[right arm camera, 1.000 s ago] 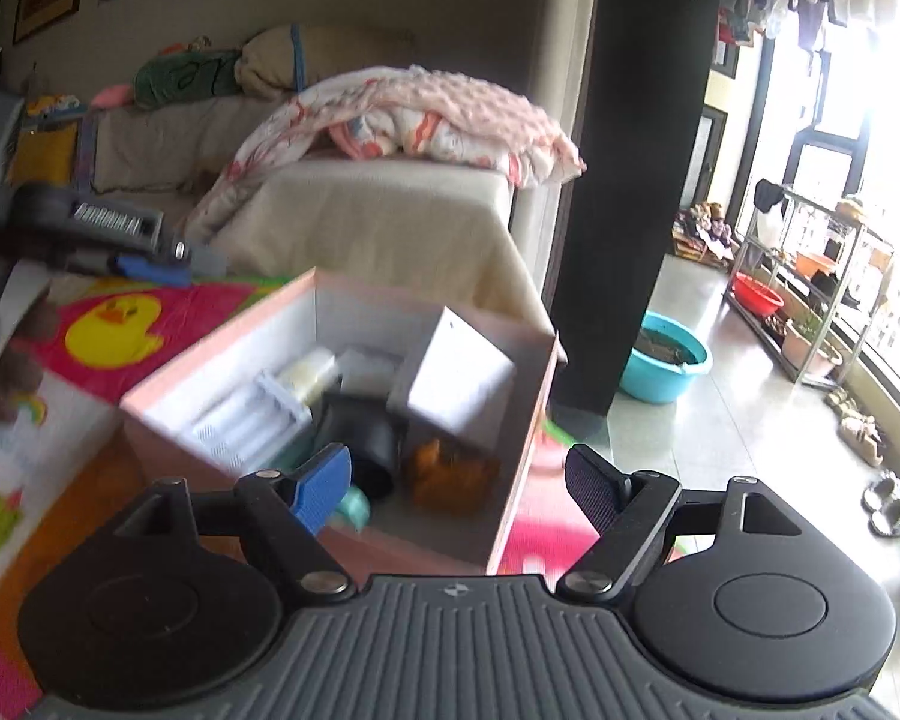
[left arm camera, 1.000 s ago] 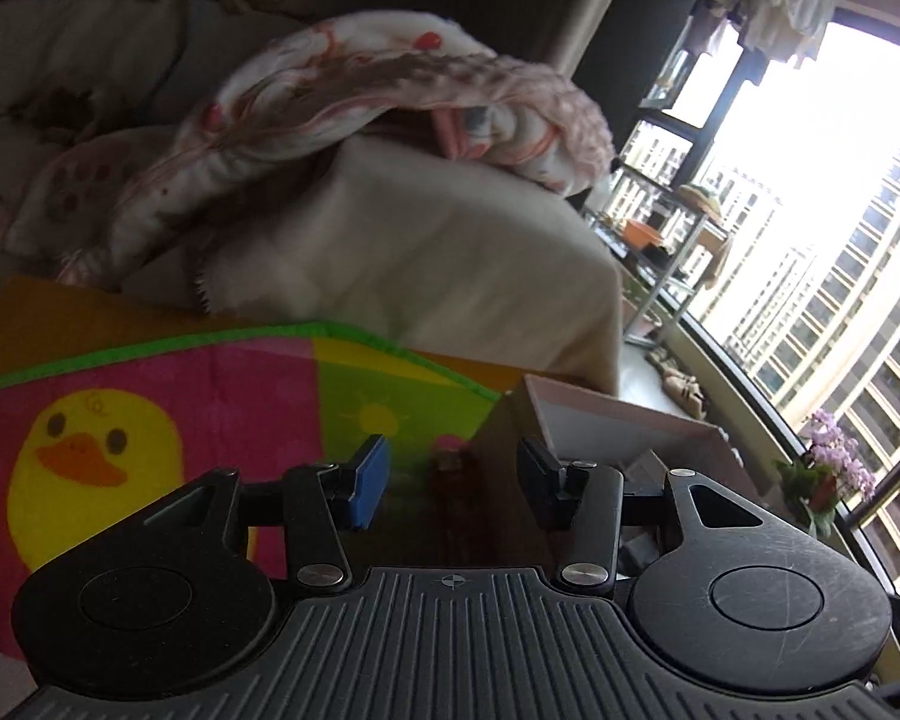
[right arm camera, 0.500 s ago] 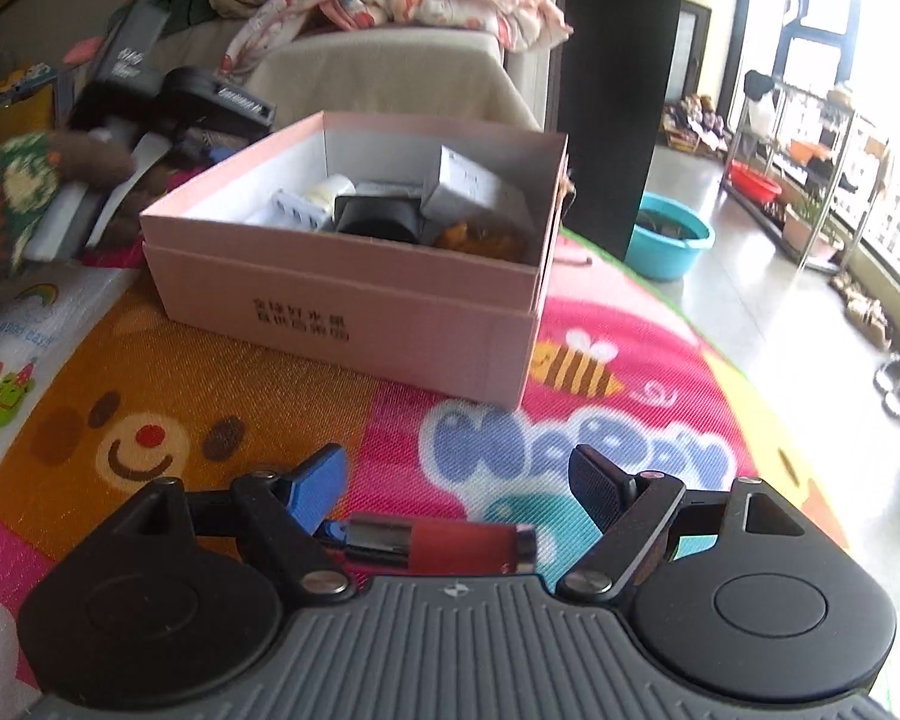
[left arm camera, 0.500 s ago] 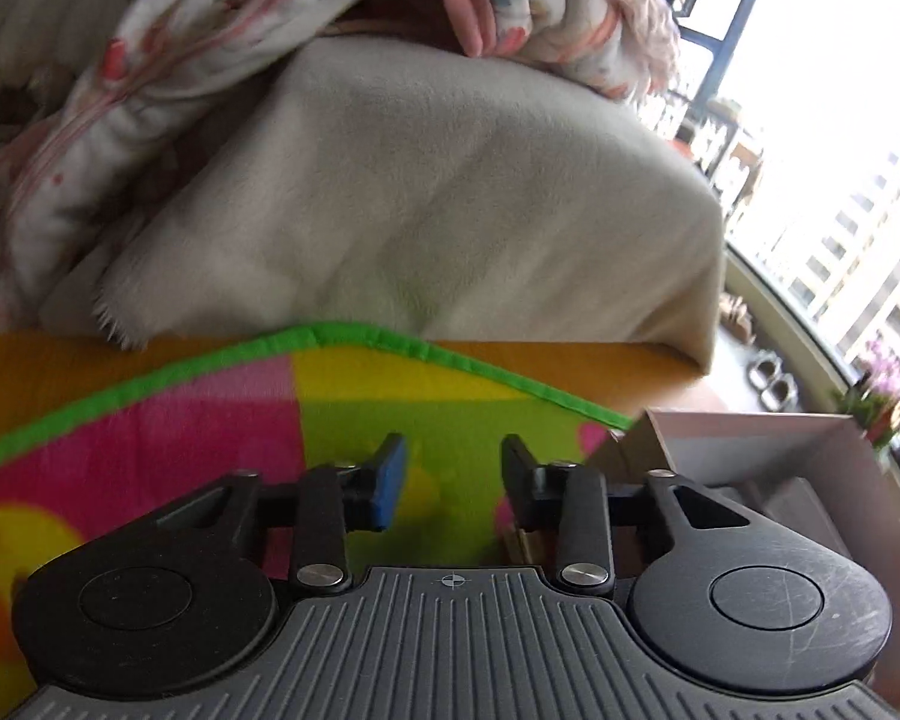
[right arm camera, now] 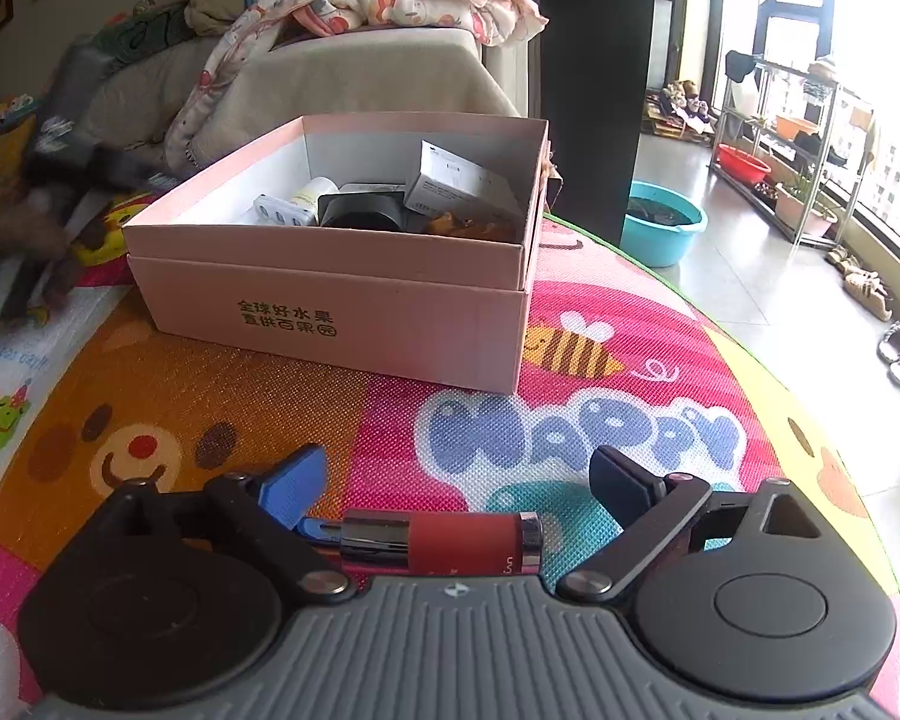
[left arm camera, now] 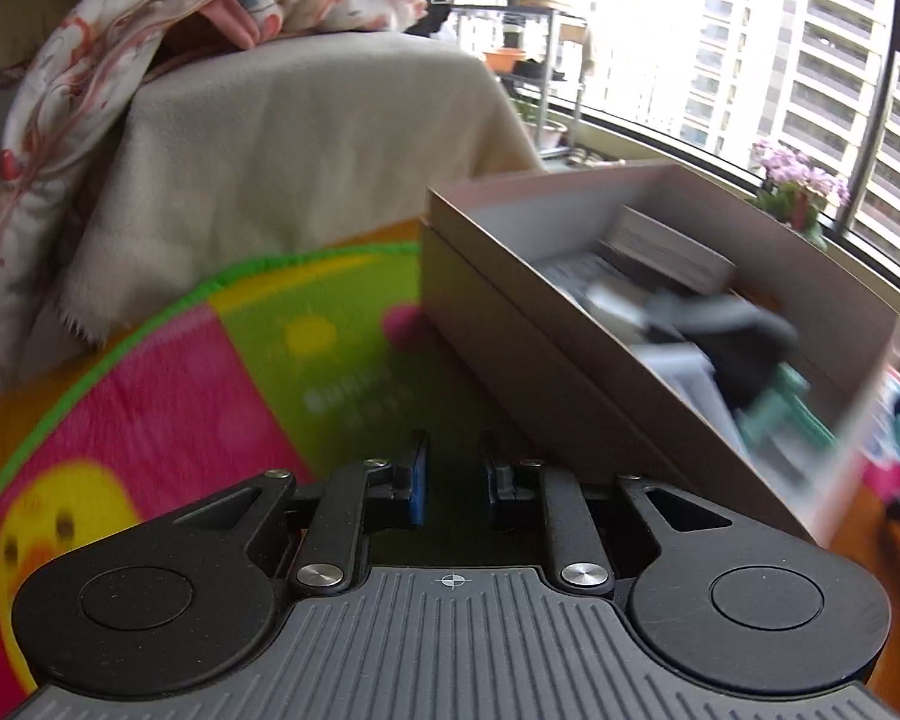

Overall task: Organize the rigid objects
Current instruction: 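Grasp the red-and-silver cylinder with the right tool while the left reaches toward the red lighter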

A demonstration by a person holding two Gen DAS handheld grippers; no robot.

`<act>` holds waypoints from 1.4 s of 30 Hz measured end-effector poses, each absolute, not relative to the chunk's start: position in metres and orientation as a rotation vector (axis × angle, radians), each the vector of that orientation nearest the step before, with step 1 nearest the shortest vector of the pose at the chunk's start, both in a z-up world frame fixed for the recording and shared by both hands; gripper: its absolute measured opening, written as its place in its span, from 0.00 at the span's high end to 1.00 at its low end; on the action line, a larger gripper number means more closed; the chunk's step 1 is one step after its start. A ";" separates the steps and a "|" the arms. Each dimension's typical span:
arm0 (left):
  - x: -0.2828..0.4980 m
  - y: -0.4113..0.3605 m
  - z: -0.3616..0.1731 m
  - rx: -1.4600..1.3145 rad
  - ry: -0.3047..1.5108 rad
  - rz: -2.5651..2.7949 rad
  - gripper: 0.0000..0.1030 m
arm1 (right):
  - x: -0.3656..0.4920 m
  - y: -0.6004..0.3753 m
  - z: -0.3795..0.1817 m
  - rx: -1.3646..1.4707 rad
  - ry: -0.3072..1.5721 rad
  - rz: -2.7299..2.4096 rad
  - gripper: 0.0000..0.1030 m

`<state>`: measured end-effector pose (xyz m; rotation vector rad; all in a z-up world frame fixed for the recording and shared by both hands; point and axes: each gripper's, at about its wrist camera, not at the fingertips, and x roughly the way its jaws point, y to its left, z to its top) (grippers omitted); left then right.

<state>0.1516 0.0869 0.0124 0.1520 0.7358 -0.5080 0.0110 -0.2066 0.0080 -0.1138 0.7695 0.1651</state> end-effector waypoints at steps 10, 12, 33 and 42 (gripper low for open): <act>0.030 0.098 0.014 0.005 0.802 -0.571 0.78 | 0.010 -0.207 0.007 -0.112 0.768 0.160 0.08; 0.021 0.100 0.015 -0.071 0.829 -0.522 0.78 | 0.010 -0.207 0.007 -0.108 0.769 0.159 0.07; 0.011 0.082 0.023 -0.123 0.920 -0.374 0.74 | 0.007 -0.207 0.006 -0.107 0.796 0.173 0.00; 0.000 0.062 0.026 -0.115 0.937 -0.453 0.73 | -0.011 -0.206 0.007 -0.128 0.804 0.194 0.00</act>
